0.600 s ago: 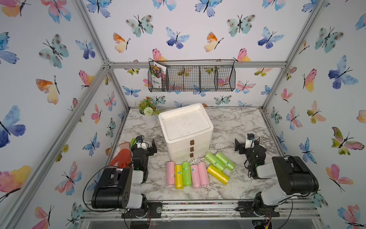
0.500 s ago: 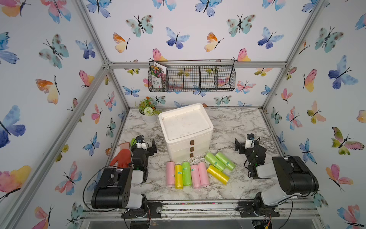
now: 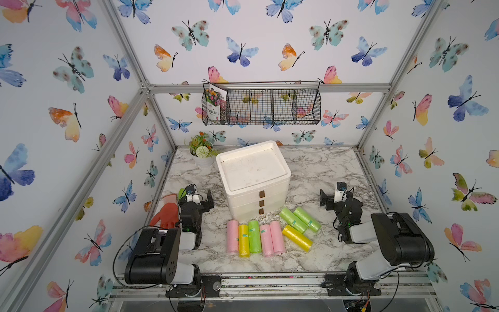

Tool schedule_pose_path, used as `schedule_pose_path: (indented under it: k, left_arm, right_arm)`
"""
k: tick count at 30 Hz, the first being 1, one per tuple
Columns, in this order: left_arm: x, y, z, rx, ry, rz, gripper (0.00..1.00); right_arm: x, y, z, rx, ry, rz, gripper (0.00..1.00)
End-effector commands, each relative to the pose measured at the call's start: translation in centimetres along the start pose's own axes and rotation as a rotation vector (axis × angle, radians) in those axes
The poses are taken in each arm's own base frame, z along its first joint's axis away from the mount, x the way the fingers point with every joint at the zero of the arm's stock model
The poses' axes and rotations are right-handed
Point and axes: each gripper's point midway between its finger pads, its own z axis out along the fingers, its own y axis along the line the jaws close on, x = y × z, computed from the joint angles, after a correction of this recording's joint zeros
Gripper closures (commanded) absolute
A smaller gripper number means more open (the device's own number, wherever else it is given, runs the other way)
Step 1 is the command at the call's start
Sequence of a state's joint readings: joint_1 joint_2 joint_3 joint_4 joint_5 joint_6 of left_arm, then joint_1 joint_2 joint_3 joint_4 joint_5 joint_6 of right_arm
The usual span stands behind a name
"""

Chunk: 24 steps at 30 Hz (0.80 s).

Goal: Sort the rolls of trash bags by color and place them into the drawer
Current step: Adjust the storage box at the center of the board.

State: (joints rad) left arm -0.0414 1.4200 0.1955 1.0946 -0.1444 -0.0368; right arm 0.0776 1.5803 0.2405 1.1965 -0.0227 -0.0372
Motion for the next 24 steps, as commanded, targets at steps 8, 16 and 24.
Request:
schedule_pose_path:
  k: [8, 16, 24]
  left_arm:
    - [-0.8, 0.2, -0.2, -0.015, -0.033, -0.002, 0.01]
    - [-6.5, 2.5, 0.0, -0.187, 0.05, -0.06, 0.01]
    - [-12.5, 5.6, -3.1, -0.456, 0.356, -0.177, 0.01]
  right_arm:
    - [-0.8, -0.3, 0.3, 0.012, -0.018, 0.004, 0.02]
    - [-2.3, -3.1, 1.2, 0.162, 0.085, 0.07, 0.02]
    - [-8.2, -0.5, 0.8, -0.006, 0.141, 0.159, 0.02]
